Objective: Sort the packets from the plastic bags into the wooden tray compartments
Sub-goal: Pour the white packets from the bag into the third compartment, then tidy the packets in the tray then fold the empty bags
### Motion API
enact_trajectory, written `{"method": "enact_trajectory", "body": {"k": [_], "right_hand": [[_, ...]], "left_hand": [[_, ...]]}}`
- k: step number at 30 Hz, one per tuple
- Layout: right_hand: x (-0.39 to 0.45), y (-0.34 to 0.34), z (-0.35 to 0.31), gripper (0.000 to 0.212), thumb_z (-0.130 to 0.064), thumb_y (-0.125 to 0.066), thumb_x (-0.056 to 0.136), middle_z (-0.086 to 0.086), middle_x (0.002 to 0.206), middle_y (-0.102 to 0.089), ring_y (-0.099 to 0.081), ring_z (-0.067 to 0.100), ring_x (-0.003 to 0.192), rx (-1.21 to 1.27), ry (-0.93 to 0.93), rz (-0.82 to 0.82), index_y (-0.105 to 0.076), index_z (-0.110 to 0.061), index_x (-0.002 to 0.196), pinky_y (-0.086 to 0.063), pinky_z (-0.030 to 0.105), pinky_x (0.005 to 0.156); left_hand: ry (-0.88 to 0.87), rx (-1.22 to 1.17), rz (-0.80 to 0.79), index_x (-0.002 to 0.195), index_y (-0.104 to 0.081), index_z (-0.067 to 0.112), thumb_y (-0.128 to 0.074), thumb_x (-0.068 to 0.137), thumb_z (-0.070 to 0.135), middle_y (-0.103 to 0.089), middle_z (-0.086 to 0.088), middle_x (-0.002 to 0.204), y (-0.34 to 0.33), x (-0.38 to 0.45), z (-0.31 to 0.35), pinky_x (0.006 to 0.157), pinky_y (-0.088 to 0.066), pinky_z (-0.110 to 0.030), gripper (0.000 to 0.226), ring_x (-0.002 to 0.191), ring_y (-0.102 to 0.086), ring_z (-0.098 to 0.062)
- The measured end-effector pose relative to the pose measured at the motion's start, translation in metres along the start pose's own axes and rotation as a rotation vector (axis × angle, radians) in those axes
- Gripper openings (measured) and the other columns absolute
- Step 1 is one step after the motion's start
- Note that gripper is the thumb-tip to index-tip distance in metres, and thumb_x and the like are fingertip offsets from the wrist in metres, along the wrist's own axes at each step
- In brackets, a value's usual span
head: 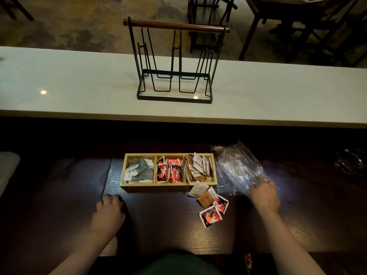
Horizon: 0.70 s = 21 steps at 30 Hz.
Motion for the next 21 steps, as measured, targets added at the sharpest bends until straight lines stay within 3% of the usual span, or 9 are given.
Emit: {"method": "enact_trajectory", "body": {"k": [2,5,8,10,12,14,16,18,21], "right_hand": [[0.001,-0.002,-0.004,0.041,-0.031,-0.042,0.094,0.022,0.135,-0.044,-0.052,0.044,0.114,-0.019,0.010,-0.035,-0.052,-0.018,0.131,-0.043,0.048,0.094],[0.001,0.002,-0.010,0.040,-0.033,-0.036,0.097,0.024,0.132,-0.048,-0.054,0.045,0.111,0.009,0.005,0.032,-0.050,-0.017,0.131,-0.044,0.048,0.091],[-0.003,0.011,-0.014,0.034,-0.026,-0.045,0.094,0.023,0.117,-0.051,-0.057,0.045,0.097,0.052,0.045,0.217,-0.051,-0.012,0.125,-0.047,0.047,0.079],[-0.009,0.018,-0.026,0.030,-0.016,-0.056,0.088,0.020,0.103,-0.054,-0.057,0.041,0.090,0.027,0.245,0.333,-0.058,-0.009,0.117,-0.048,0.044,0.070],[-0.023,0.013,-0.047,0.026,-0.012,-0.065,0.083,0.012,0.098,-0.058,-0.059,0.030,0.085,-0.033,0.531,0.319,-0.064,-0.010,0.109,-0.048,0.035,0.067],[-0.040,-0.006,-0.067,0.032,-0.020,-0.066,0.083,0.002,0.109,-0.059,-0.059,0.018,0.095,-0.101,0.765,0.115,-0.061,-0.019,0.115,-0.049,0.027,0.072],[-0.056,-0.030,-0.078,0.051,-0.030,-0.069,0.080,-0.005,0.125,-0.053,-0.055,0.011,0.110,-0.179,0.933,-0.083,-0.049,-0.029,0.128,-0.052,0.025,0.083],[-0.063,-0.049,-0.081,0.074,-0.029,-0.077,0.072,-0.006,0.134,-0.047,-0.050,0.013,0.118,-0.247,0.997,-0.194,-0.039,-0.032,0.135,-0.050,0.029,0.090],[-0.064,-0.059,-0.085,0.085,-0.018,-0.082,0.063,-0.003,0.128,-0.052,-0.053,0.016,0.113,-0.303,0.993,-0.134,-0.039,-0.026,0.136,-0.050,0.029,0.088]], "left_hand": [[-0.038,0.063,0.076,0.098,-0.060,-0.002,-0.083,0.050,0.006,-0.056,-0.025,0.089,-0.004,0.002,0.000,0.046,-0.053,-0.045,0.053,0.073,-0.055,-0.044],[-0.067,0.169,0.167,0.095,-0.063,-0.004,-0.078,0.048,-0.007,-0.056,-0.025,0.083,0.000,0.004,-0.002,0.039,-0.050,-0.040,0.049,0.066,-0.053,-0.042],[-0.078,0.204,0.174,0.110,-0.059,0.004,-0.062,0.072,-0.004,-0.059,-0.018,0.100,0.012,0.005,-0.005,0.054,-0.053,-0.042,0.039,0.084,-0.057,-0.035],[-0.064,0.126,0.155,0.113,-0.054,0.012,-0.048,0.085,0.003,-0.060,-0.010,0.110,0.020,0.005,-0.007,0.065,-0.053,-0.039,0.030,0.094,-0.060,-0.030],[-0.042,-0.027,0.180,0.105,-0.054,0.015,-0.045,0.088,0.007,-0.066,-0.008,0.103,0.035,0.002,-0.004,0.063,-0.050,-0.039,0.021,0.088,-0.065,-0.030],[-0.080,-0.185,0.207,0.102,-0.055,0.018,-0.050,0.089,0.012,-0.069,-0.006,0.095,0.050,-0.003,0.012,0.059,-0.044,-0.032,0.014,0.081,-0.067,-0.030],[-0.178,-0.478,0.123,0.099,-0.058,0.019,-0.057,0.091,0.018,-0.068,-0.001,0.088,0.060,-0.006,0.040,0.058,-0.043,-0.028,0.008,0.080,-0.065,-0.023],[-0.229,-0.829,-0.034,0.101,-0.059,0.018,-0.056,0.093,0.020,-0.068,-0.003,0.090,0.065,-0.009,0.069,0.065,-0.054,-0.033,0.009,0.082,-0.066,-0.023],[-0.139,-1.301,-0.315,0.121,-0.053,0.009,-0.049,0.097,0.017,-0.067,-0.018,0.107,0.070,-0.014,0.102,0.067,-0.060,-0.038,0.025,0.088,-0.070,-0.032]]}}
Point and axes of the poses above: each hand's wrist, its own x-axis towards the middle knuckle, its own y-axis out of the back of the hand, z = x × y, the point moved 4 cm from there along x, towards the middle knuckle
